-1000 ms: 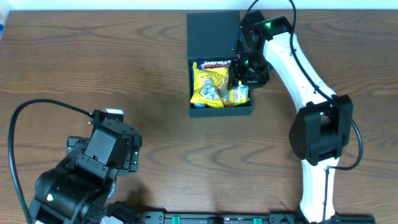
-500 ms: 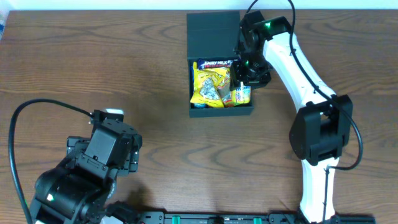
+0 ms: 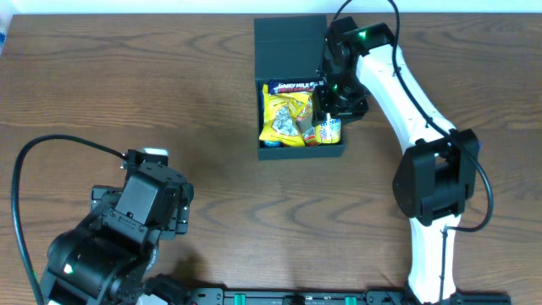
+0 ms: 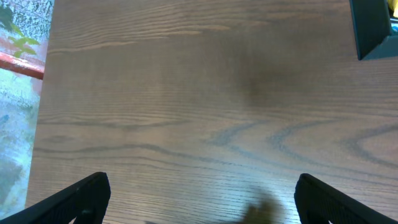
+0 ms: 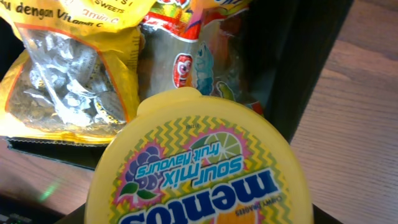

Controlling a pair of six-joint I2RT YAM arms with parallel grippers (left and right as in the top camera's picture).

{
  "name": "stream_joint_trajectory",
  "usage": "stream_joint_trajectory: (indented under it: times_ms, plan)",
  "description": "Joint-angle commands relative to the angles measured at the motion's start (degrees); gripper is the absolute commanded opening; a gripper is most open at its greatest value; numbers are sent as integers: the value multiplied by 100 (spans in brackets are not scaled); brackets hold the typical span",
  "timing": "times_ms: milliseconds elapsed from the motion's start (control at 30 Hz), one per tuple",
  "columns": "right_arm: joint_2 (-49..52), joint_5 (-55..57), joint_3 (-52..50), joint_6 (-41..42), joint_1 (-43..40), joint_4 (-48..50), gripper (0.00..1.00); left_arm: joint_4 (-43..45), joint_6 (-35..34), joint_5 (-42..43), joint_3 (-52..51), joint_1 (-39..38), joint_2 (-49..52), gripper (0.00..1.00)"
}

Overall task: Pack container
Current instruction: 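Lift the Mentos tub with the right gripper into the black box, then lower the tub into the box's right side and open the right gripper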

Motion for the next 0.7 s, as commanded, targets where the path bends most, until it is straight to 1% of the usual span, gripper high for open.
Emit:
stream_joint_trajectory:
  times_ms: [0,200,267,433,500,533,567,600,667]
  plan:
    - [98,-26,111,-79,98,0,1,-20,-105,-81,9,20,-7,95]
    - [391,26,111,-81,120,-7,1,-20,-105,-81,9,20,-7,96]
    - [444,199,111,-81,120,-11,1,-20,-105,-83,9,20,-7,95]
    - [446,234,111,-81,120,-9,2,-20,-105,-81,9,20,-7,96]
    - [446,232,111,-81,118,-7,8,-20,-105,-81,9,20,-7,95]
    - [446,232,111,-81,118,-7,18,-20,-105,-81,9,20,-7,95]
    - [446,232,111,-83,118,-7,20,-20,-105,-81,9,20,-7,95]
    - [446,232,111,-83,118,-9,28,-20,-105,-81,9,20,-7,95]
    - [446,232,111,-87,118,-24,35,-20,-105,-81,9,20,-7,95]
